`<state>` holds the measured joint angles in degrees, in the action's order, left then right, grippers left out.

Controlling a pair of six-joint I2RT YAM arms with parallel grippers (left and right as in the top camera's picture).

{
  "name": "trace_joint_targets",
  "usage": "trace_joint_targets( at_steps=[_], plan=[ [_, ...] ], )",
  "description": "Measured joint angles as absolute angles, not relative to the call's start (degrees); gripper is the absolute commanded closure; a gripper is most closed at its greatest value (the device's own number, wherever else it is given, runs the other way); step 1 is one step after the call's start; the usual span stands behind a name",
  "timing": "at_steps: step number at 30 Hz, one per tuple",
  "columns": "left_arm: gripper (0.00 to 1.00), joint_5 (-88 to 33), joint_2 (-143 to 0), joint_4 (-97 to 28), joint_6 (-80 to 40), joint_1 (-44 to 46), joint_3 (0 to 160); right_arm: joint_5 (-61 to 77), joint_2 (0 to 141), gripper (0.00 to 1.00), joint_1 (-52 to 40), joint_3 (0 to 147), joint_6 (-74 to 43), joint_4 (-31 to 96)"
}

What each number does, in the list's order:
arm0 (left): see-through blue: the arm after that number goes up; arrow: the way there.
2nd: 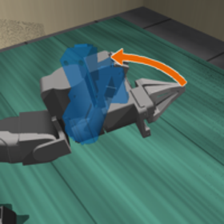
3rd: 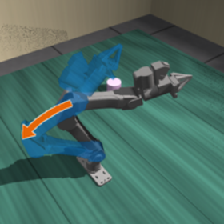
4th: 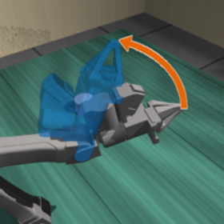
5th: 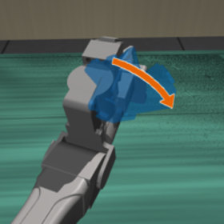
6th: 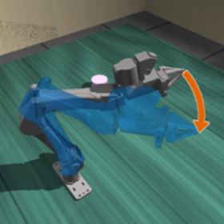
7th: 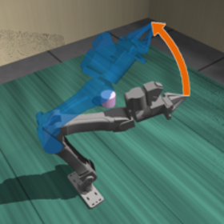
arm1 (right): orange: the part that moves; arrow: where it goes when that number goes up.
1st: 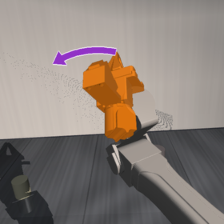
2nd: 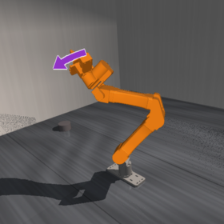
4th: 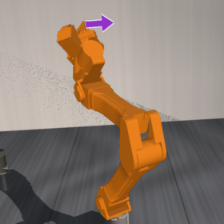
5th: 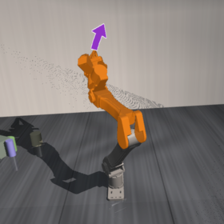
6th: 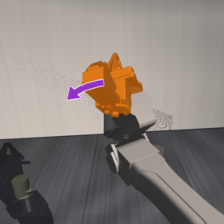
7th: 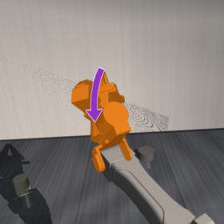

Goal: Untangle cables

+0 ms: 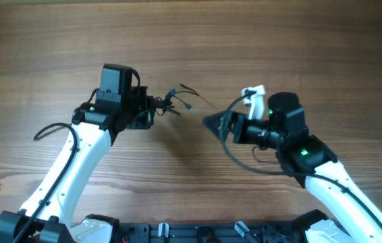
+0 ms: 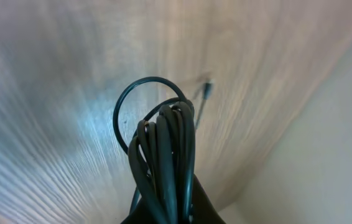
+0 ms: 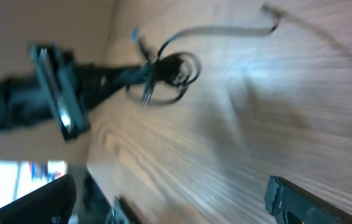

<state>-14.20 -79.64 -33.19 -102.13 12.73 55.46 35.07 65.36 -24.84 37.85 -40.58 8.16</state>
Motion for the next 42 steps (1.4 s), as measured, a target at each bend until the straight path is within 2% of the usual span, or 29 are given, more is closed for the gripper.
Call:
trace_joint_targets(
  at_steps=[4, 8, 11, 16, 21, 23, 24, 26, 27, 36, 42],
  plan=[
    [0.96, -15.05, -79.64, -36.49, -115.74, 12.73, 55.46, 33.32, 65.82, 0.01, -31.24, 37.85, -32.05, 8.19],
    [0.96, -18.52, -79.64, -36.49, -115.98, 12.73, 55.46, 23.11, 69.47, 0.01, -38.17, 37.85, -25.50, 6.94],
    [0.96, -21.65, -79.64, -36.49, -115.98, 12.73, 55.46, 18.06, 75.18, 0.05, -41.80, 37.85, -21.47, 0.64],
    [0.96, -26.55, -79.64, -36.82, -115.98, 12.73, 55.46, 15.25, 84.62, 0.07, -42.98, 37.82, -17.80, -12.58],
    [0.96, -30.65, -79.64, -37.34, -115.98, 12.73, 55.46, 12.75, 90.17, 0.15, -42.98, 37.74, -14.66, -23.14],
    [0.96, -32.49, -79.64, -37.36, -115.98, 12.69, 55.46, 9.47, 91.31, 0.30, -42.98, 37.74, -13.69, -24.16],
    [0.96, -33.10, -79.64, -37.36, -115.98, 12.69, 55.46, 7.75, 91.70, 0.42, -42.98, 37.74, -13.08, -24.53],
    [0.96, -33.98, -79.64, -37.28, -115.98, 12.69, 55.46, 6.33, 91.81, 0.85, -43.11, 37.74, -11.31, -24.60],
    [0.96, -34.13, -79.64, -37.12, -115.98, 12.69, 55.46, 6.11, 91.81, 0.96, -43.27, 37.74, -11.07, -24.53],
    [0.96, -33.76, -79.64, -37.15, -115.98, 12.36, 55.46, 7.18, 91.64, 0.96, -43.27, 37.74, -11.07, -23.44],
    [0.96, -31.81, -79.64, -38.06, -115.98, 9.82, 55.46, 14.85, 86.32, 0.96, -43.24, 38.13, -15.62, -11.49]
  ],
)
